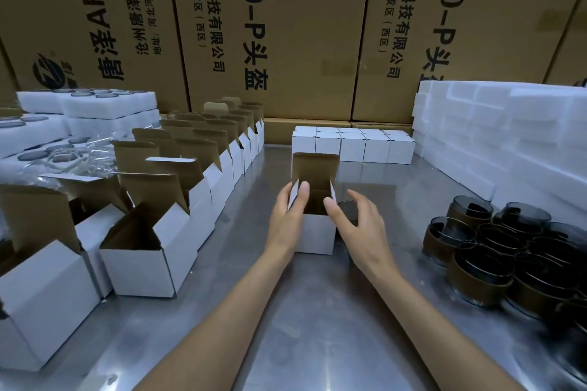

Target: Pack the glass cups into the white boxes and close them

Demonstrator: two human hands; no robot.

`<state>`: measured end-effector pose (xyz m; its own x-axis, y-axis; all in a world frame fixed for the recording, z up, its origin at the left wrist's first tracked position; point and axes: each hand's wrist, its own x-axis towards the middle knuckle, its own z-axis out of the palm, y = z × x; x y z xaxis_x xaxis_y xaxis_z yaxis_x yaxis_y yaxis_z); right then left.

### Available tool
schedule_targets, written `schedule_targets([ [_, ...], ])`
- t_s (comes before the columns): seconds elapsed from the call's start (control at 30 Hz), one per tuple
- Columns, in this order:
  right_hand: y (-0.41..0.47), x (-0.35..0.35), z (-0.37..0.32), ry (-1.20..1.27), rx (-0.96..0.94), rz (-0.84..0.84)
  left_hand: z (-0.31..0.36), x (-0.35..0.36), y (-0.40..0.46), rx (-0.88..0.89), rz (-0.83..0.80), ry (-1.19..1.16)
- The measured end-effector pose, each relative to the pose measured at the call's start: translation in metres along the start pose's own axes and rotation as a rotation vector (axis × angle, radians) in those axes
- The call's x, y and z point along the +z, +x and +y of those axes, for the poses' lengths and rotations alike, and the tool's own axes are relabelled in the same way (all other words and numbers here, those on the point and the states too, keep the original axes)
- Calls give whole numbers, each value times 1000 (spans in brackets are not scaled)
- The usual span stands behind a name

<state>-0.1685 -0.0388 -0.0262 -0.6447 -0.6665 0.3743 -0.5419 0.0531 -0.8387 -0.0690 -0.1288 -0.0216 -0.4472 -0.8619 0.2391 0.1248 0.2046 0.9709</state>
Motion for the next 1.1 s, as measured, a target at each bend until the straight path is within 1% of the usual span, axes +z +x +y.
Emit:
schedule_targets([
  [0.13,2,-3,2,28,64,107,-5,9,-2,2,-34,-32],
  [0.23,4,-1,5,37,69,143,-4,12,-2,25,55,-127],
  [0.3,5,-1,6,66,82,153,-1,10,-2,82,118,-142],
  [0.4,7,-2,7,62,82,154,2,5,-1,171,147,-116],
  [0.47,7,-1,8,59,74,155,3,1,2,196,127,-64],
  [0.6,8,-3,8,76,62,151,8,-6,8,132,56,-68],
  [0.7,8,-4,7,78,68,149,12,-10,8,119,13,-52],
  [0.9,8,-5,5,110,84,147,17,-14,9,80,-41,-52],
  [1.1,7,-7,4,143,88,127,15,-15,14,68,-61,-43],
])
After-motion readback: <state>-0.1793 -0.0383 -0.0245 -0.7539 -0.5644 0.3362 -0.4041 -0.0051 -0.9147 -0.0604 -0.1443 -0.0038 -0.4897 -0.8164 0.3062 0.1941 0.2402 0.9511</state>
